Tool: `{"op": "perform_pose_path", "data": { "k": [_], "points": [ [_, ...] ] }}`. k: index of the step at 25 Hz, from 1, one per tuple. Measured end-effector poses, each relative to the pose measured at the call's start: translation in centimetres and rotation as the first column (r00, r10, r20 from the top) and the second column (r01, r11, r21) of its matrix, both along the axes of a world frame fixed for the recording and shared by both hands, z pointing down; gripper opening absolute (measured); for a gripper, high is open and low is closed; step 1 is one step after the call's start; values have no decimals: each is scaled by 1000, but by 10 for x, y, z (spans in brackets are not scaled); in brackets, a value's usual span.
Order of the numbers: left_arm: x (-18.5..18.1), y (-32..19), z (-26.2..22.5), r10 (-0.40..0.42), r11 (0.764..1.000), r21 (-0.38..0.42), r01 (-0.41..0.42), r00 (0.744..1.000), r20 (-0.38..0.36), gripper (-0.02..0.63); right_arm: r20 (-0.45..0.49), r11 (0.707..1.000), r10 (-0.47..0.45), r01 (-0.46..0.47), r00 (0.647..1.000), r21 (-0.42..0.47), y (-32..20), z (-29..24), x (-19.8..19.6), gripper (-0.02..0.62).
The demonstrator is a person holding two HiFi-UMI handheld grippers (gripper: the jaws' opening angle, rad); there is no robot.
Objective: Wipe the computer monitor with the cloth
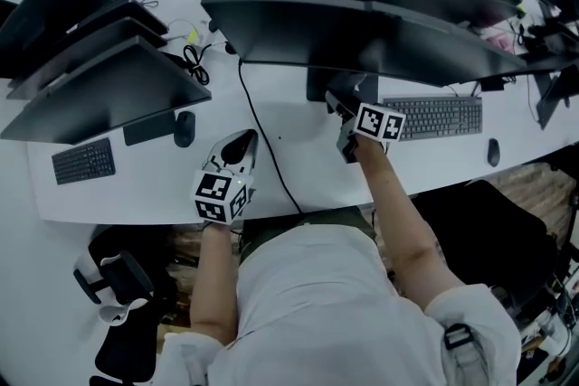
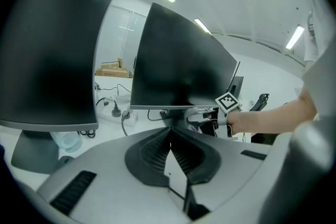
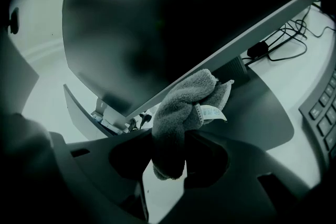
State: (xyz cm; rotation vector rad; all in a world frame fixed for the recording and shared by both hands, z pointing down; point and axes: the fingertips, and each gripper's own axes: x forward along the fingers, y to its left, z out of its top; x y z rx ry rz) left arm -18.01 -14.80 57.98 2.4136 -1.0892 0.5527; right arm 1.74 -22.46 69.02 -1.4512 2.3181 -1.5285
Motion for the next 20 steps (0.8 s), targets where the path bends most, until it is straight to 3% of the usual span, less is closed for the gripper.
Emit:
{"op": "perform_pose_path", "data": {
  "k": [20],
  "points": [
    [-83,-2,7,-40,999,-6,40,999,-23,3,21,996,-94,94,995,-3,-23,-6,-125,160]
  ]
}}
